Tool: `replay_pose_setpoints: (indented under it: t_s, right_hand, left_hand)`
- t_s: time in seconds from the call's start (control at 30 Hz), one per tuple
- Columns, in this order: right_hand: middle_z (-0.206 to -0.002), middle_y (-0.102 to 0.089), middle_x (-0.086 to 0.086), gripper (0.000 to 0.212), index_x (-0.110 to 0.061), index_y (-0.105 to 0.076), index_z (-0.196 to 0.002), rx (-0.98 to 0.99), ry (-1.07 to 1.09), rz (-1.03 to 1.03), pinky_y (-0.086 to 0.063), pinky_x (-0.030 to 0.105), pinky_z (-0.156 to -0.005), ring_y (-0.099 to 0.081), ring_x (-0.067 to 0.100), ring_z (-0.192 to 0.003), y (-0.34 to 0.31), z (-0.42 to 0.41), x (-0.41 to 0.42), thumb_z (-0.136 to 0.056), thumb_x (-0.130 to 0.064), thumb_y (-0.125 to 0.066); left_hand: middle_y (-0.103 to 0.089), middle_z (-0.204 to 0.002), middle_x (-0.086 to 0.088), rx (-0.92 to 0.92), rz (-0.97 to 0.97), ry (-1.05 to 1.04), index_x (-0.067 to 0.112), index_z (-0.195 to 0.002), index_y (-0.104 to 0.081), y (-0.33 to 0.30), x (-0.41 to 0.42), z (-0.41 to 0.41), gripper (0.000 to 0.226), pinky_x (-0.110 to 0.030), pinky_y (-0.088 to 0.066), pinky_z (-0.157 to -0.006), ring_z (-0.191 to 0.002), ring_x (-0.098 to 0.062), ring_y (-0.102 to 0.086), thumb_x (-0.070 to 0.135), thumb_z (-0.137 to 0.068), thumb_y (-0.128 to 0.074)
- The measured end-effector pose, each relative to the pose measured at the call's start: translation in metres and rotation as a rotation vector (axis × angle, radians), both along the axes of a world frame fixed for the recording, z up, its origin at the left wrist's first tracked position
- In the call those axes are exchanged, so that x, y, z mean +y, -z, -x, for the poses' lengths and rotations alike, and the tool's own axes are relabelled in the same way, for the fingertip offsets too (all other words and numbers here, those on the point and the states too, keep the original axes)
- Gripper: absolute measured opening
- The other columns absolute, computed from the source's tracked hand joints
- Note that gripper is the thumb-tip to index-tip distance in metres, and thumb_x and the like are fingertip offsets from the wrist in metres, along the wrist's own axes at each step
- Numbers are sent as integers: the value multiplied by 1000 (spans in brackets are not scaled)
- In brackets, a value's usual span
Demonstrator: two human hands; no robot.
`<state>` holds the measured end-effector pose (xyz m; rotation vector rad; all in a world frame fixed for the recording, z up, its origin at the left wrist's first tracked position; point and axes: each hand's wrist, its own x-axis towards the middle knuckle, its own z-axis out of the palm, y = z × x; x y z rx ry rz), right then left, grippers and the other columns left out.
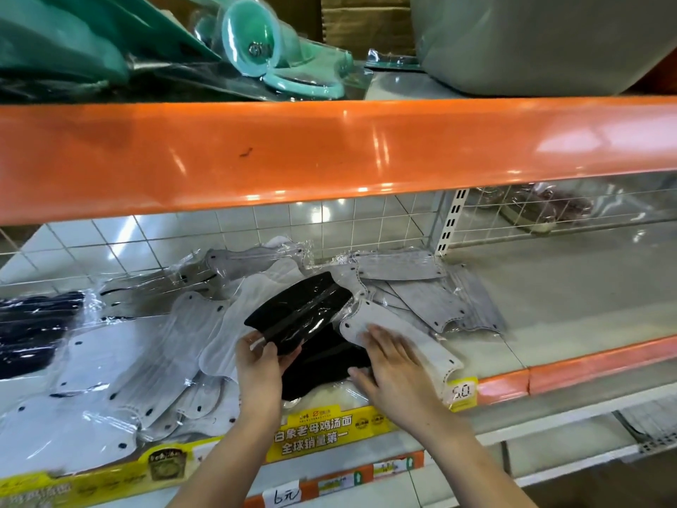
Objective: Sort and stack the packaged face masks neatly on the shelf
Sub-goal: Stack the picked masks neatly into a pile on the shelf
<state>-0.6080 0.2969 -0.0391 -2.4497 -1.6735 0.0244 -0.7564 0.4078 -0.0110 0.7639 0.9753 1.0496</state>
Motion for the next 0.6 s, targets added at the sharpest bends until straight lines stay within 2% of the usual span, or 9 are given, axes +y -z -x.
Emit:
replay_pose_setpoints:
  t_s: [0.07, 0.13, 0.2, 0.27, 0.33, 0.43, 0.5, 0.57, 0.6]
  right_hand:
    - [-130, -60, 8, 65, -11, -63, -121, -28, 16, -21, -46, 43, -99, -58, 24, -118, 3, -2, 4, -95, -58, -26]
    - [-133, -58, 7, 77, -12, -62, -124, 6, 33, -10, -43, 43, -103, -56, 23, -122, 0, -4, 9, -97, -61, -9]
    - [-148, -42, 4, 91, -14, -49, -138, 25, 10, -12, -27, 40, -114, -39, 20, -137, -4, -8, 18, -90, -69, 5]
    - [-160, -15, -3, 83, -20, -25, -151, 68, 6, 38, -2, 33, -119, -11, 12, -147, -6, -16, 28, -89, -69, 1]
    - [-161, -6, -8, 65, -23, -14, -153, 67, 14, 79, 6, 30, -118, -1, 8, -147, -8, -24, 37, -98, -58, -16]
    - [-159, -16, -6, 58, -22, -22, -152, 140, 45, 45, 1, 28, -118, -9, 10, -146, -11, -27, 47, -101, -48, -26]
    - [-151, -34, -2, 49, -19, -38, -145, 256, 93, -112, -15, 28, -114, -27, 15, -140, -16, -21, 51, -101, -42, -35]
    - [-135, -50, -1, 40, -15, -50, -134, 484, 123, -301, -32, 23, -100, -45, 15, -126, -26, -5, 57, -101, -36, -41]
    - [-125, -55, -2, 40, -14, -54, -129, 638, 117, -345, -36, 21, -92, -51, 13, -117, -34, 7, 59, -99, -39, -44]
  left_hand:
    - [-54, -123, -22, -6, -19, 2, 16, -98, -48, 0, -1, 2, 24, -33, -54, -81, -96, -34, -66, -5, -96, -36]
    - [-56, -122, -22, -21, -23, 4, 14, -101, -48, 1, 0, 4, 23, -29, -58, -77, -95, -32, -67, -5, -96, -36]
    - [-56, -122, -24, -44, -18, -4, 7, -107, -48, 1, 0, 6, 20, -28, -58, -77, -96, -33, -67, -6, -96, -37]
    - [-54, -123, -26, -72, -15, -29, 6, -106, -49, -1, 1, 9, 20, -30, -58, -78, -102, -37, -64, -7, -95, -39]
    - [-55, -119, -25, -101, -16, -54, 7, -95, -49, -7, -1, 13, 17, -29, -58, -78, -101, -37, -64, -9, -93, -42]
    - [-59, -105, -20, -160, -10, -70, 7, -86, -47, -19, -2, 18, 21, -30, -58, -78, -87, -28, -70, -13, -91, -42]
    - [-62, -101, -18, -211, 6, -59, 5, -88, -50, -24, -4, 21, 22, -32, -57, -79, -83, -23, -71, -15, -90, -41]
    - [-64, -104, -21, -279, 31, -29, 1, -93, -53, -26, -5, 23, 22, -36, -57, -80, -92, -28, -68, -16, -90, -39]
    - [-64, -104, -23, -304, 42, -11, 0, -95, -54, -26, -7, 22, 23, -35, -58, -79, -95, -30, -67, -16, -89, -39]
